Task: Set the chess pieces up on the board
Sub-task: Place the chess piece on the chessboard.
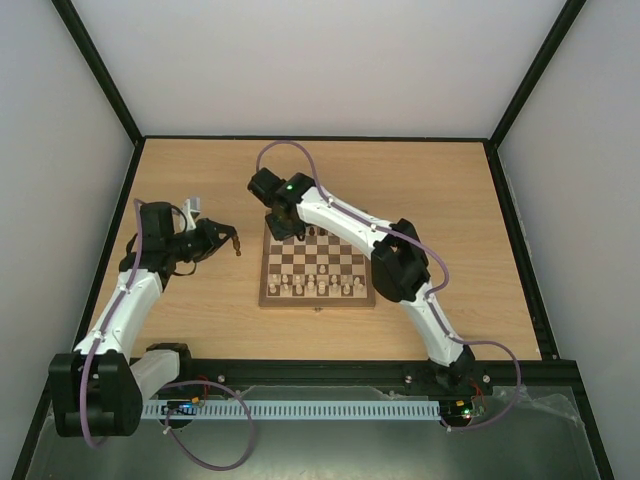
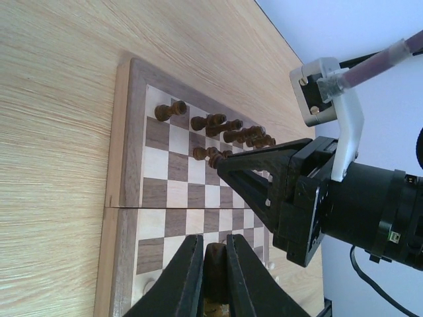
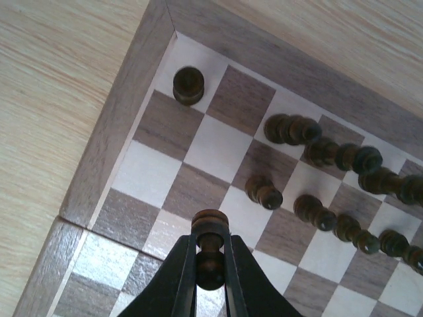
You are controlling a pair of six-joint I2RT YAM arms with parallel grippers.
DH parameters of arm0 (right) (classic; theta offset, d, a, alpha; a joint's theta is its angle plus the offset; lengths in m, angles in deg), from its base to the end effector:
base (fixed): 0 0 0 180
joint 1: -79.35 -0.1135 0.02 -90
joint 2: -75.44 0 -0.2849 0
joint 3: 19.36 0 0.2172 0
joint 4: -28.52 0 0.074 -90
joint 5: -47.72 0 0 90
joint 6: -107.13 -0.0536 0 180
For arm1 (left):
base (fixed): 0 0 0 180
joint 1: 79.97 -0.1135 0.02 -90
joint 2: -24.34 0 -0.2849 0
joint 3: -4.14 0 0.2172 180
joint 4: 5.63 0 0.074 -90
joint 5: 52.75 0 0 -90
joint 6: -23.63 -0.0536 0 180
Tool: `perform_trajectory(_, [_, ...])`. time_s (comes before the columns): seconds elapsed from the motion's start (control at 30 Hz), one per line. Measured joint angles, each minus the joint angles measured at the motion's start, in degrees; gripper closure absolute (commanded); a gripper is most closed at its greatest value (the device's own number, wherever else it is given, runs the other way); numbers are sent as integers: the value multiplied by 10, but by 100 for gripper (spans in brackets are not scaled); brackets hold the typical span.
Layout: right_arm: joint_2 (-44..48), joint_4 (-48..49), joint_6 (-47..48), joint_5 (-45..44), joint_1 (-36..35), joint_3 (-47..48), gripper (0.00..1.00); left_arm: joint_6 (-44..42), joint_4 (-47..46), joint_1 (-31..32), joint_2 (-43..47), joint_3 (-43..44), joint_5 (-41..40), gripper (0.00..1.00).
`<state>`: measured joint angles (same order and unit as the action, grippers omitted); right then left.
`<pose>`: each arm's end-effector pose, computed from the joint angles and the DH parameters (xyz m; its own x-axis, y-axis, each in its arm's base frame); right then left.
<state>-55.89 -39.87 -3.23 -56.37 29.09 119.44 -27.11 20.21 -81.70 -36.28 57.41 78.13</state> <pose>0.3199 0.3644 0.2456 -0.7570 -0.3826 -0.5297 -0.4339 0.9004 -0.0304 0.1925 -0.0293 0.2713 -0.7557 -0.5015 -0.4212 0.0599 0.5875 -0.8070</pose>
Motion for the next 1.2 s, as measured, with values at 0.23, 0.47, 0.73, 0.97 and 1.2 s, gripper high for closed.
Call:
perform_trajectory(0.23, [-35,0,5,-1,3,44,91,-5,0,-5,-4,0,0,97])
perform_trajectory(0.47, [-48,-1,8,11,11,44,91,-9,0,-6,-7,0,0,97])
perform_trajectory(0.73, [-62,0,10,24,24,44,90,-10,0,-9,-11,0,1,97])
perform_trajectory(0.97, [-71,2,13,34,31,44,90,-9,0,-9,-14,0,1,97])
perform_trajectory(1.2, [-73,5,19,40,35,50,90,-9,0,-9,-17,0,1,97])
